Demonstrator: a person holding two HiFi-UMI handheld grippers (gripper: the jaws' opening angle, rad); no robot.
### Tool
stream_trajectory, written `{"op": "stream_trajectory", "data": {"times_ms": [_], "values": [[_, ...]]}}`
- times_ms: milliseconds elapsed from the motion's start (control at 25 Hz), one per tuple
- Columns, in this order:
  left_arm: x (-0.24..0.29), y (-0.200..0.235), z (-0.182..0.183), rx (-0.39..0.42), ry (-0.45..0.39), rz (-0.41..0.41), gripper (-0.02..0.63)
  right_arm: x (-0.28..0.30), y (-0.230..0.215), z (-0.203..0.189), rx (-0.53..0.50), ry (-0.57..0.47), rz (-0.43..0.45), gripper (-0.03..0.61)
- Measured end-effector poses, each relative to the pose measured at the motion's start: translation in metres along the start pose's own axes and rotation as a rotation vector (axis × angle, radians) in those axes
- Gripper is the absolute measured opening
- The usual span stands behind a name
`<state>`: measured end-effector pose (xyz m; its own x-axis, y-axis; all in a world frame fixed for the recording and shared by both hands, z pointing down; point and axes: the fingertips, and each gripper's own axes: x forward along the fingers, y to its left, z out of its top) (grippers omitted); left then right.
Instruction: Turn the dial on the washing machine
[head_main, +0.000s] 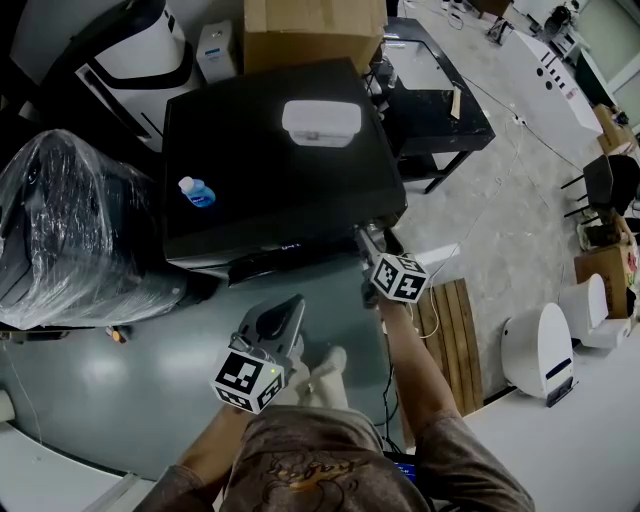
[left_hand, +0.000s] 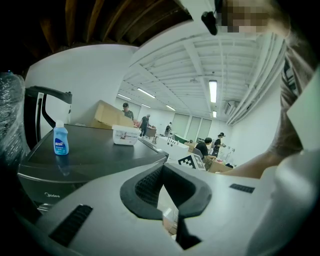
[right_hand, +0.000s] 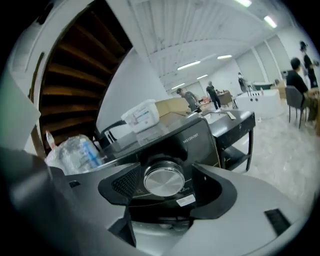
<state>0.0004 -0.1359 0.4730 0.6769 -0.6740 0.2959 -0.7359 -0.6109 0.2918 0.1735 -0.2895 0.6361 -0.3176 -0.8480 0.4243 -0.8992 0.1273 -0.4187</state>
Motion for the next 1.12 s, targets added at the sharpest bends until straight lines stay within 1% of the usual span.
{"op": "stream_trajectory", "data": {"times_ms": [120,200,280,400,600,720,920,1000,1120], "values": [[0.001,0.000,0.001,-0.003,-0.001,0.001,-0.008,0.001,0.007,-0.004,-0.215,0.042,-0.016,0.288],[0.002,-0.001,0.000,-0.002,-0.001,0.001,-0.008,0.003,0.011,-0.009,-0.328,0.069,-0.016,0.288],[0.002,-0.001,-0.001,-0.002,-0.001,0.002,-0.008,0.004,0.014,-0.011,-0.411,0.087,-0.020,0.288],[0.001,-0.003,-0.001,-0.004,0.002,0.005,-0.008,0.006,0.015,-0.014,-0.482,0.102,-0.030,0.288],[0.000,-0.001,-0.001,-0.003,0.003,0.013,-0.008,0.007,0.010,-0.019,-0.492,0.117,-0.060,0.287],[-0.001,0.002,-0.001,-0.002,0.001,0.016,-0.008,0.009,0.008,-0.019,-0.493,0.107,-0.077,0.285],[-0.001,0.002,-0.002,-0.004,0.004,0.019,-0.008,0.010,0.009,-0.019,-0.483,0.112,-0.077,0.282],[0.000,0.001,-0.003,-0.006,0.006,0.018,-0.008,0.009,0.008,-0.020,-0.479,0.119,-0.079,0.265],[0.000,0.001,-0.003,-0.006,0.007,0.016,-0.008,0.009,0.007,-0.020,-0.463,0.118,-0.073,0.265]]}}
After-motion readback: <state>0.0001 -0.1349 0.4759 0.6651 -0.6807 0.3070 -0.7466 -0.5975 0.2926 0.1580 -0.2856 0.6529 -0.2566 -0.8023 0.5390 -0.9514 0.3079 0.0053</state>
